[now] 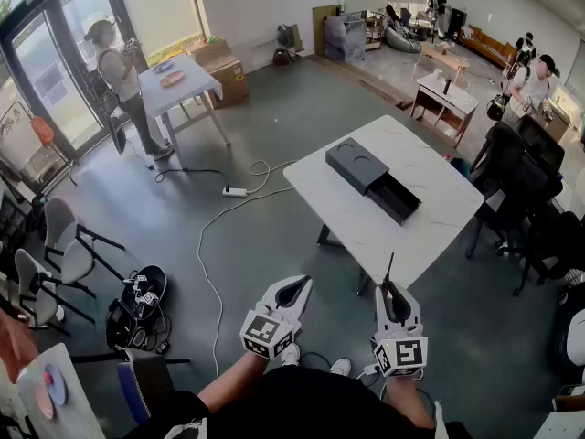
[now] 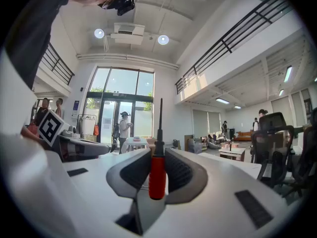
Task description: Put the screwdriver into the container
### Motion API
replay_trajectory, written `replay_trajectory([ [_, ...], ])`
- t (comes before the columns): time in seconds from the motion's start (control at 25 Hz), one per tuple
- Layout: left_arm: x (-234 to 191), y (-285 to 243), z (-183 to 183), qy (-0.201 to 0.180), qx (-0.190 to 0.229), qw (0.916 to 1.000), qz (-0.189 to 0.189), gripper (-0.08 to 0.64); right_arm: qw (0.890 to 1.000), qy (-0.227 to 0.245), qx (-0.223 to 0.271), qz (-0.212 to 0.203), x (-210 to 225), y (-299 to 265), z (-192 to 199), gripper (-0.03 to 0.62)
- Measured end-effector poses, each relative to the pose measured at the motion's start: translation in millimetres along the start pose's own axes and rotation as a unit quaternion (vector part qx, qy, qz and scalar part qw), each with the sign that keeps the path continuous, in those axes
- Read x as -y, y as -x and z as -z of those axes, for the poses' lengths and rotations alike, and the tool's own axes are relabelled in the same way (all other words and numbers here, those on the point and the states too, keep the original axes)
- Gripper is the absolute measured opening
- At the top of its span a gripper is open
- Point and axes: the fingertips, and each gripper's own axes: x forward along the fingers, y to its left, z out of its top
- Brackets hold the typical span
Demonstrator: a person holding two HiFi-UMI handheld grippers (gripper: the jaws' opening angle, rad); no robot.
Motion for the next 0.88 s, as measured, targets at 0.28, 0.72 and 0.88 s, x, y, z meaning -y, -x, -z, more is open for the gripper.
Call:
replay_trajectory([
  [0.28, -2.0, 0.4, -4.0, -0.002, 0.003, 1.0, 0.002, 0.009, 1.0, 0.002, 0.0, -0.002, -3.6, -3.8, 0.4, 0.086],
  [0.72, -22.6, 15.0, -6.8, -0.004, 0.007, 1.0, 0.0, 0.009, 0.999, -0.027, 0.026, -0.008, -24.2, -14.8, -10.9, 0.086],
  [0.88, -30.4, 21.5, -7.5, -0.002, 0.008, 1.0, 0.001, 0.009, 0.999, -0.029, 0.035, -0.013, -34.3, -19.0, -16.4, 0.086],
])
